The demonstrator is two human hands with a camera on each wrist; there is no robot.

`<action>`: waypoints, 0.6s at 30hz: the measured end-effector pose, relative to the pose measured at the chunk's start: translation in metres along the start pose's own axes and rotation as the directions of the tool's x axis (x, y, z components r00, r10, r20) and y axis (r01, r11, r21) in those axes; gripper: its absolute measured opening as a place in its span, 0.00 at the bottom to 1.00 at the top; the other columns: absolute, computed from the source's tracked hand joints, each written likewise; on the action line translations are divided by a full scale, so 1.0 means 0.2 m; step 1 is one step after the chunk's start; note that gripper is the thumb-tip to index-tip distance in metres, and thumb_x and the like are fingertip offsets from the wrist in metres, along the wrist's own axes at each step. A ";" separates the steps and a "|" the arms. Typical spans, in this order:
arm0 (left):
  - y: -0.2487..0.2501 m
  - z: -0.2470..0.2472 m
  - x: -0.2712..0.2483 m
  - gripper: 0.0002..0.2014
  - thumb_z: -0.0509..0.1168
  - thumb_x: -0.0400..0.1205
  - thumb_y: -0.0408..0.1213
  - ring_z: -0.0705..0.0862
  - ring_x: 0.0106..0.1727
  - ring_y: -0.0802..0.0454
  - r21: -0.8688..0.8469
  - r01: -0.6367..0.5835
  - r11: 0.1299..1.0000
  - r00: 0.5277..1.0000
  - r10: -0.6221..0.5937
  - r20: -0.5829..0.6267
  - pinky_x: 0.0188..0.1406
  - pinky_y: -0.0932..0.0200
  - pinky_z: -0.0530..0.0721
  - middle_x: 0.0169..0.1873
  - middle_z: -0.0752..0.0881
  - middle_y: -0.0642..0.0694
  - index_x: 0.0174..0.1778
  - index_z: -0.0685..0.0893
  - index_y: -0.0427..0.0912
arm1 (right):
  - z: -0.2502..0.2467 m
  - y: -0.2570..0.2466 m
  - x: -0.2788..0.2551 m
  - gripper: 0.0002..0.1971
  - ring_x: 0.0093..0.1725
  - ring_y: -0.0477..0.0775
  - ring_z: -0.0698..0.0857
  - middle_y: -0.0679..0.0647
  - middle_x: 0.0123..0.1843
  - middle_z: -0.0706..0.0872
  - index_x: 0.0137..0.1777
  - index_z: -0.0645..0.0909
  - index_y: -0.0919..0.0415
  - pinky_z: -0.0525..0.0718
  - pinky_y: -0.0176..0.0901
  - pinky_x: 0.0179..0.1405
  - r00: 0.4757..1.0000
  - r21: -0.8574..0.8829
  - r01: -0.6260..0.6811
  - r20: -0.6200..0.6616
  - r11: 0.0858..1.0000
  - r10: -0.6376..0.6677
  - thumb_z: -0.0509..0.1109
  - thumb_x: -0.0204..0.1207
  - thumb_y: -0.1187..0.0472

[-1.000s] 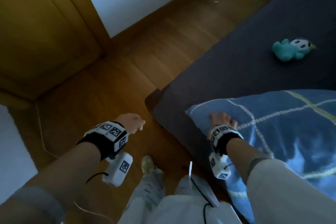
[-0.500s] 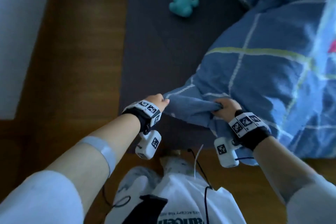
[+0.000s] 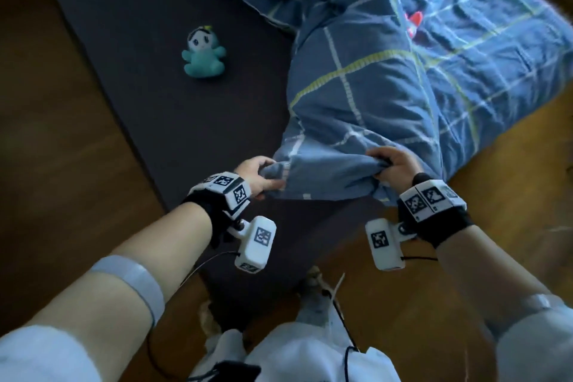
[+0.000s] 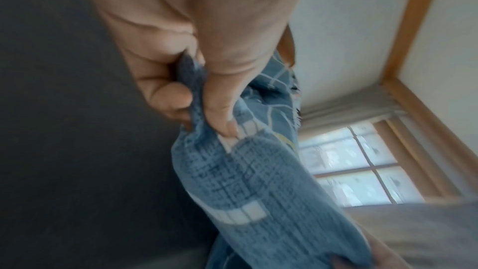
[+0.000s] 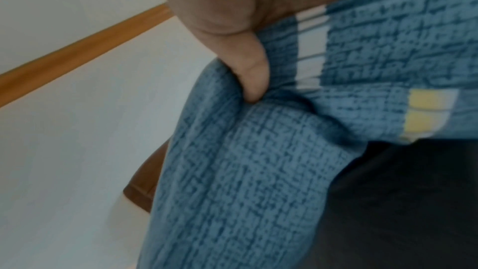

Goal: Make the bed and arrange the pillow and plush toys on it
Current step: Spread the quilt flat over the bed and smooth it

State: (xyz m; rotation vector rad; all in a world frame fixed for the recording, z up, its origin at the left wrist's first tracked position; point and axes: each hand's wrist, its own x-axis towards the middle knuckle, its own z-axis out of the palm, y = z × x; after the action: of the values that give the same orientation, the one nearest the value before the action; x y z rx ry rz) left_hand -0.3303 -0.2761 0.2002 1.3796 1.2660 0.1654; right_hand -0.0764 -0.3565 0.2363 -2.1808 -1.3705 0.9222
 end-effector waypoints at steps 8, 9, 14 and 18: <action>0.14 -0.31 -0.23 0.15 0.67 0.76 0.23 0.74 0.13 0.67 -0.061 -0.238 0.969 0.968 0.242 0.066 0.10 0.73 0.70 0.28 0.75 0.48 0.33 0.75 0.47 | 0.35 -0.36 -0.37 0.21 0.40 0.30 0.81 0.47 0.41 0.81 0.44 0.81 0.49 0.79 0.39 0.54 0.991 0.320 0.065 -0.131 0.945 -0.023 0.78 0.62 0.76; 0.17 -0.31 -0.25 0.15 0.67 0.76 0.22 0.74 0.14 0.67 -0.062 -0.252 0.966 0.962 0.257 0.096 0.11 0.73 0.70 0.28 0.75 0.48 0.32 0.75 0.46 | 0.39 -0.40 -0.40 0.24 0.46 0.38 0.81 0.50 0.45 0.80 0.47 0.80 0.48 0.78 0.44 0.58 0.988 0.294 0.107 -0.134 0.950 -0.070 0.80 0.59 0.75; 0.32 -0.25 -0.35 0.13 0.67 0.77 0.25 0.76 0.16 0.68 -0.016 -0.320 0.947 0.913 0.313 0.261 0.13 0.73 0.72 0.30 0.77 0.49 0.34 0.75 0.47 | 0.41 -0.56 -0.43 0.44 0.71 0.56 0.70 0.54 0.71 0.71 0.73 0.70 0.48 0.69 0.48 0.70 0.975 -0.035 0.099 -0.196 0.995 -0.103 0.84 0.55 0.57; 0.37 -0.26 -0.38 0.12 0.66 0.78 0.26 0.80 0.23 0.65 -0.012 -0.355 0.935 0.879 0.338 0.336 0.19 0.73 0.75 0.33 0.79 0.51 0.36 0.75 0.48 | 0.36 -0.65 -0.41 0.38 0.72 0.53 0.71 0.48 0.71 0.73 0.70 0.73 0.46 0.63 0.52 0.70 0.961 -0.136 0.066 -0.259 0.989 -0.100 0.82 0.58 0.50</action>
State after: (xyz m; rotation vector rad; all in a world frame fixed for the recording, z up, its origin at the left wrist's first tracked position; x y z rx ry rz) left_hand -0.3566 -0.2782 0.3148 1.5947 0.7382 0.1383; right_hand -0.2347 -0.3743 0.2956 -2.2232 -1.4075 0.5023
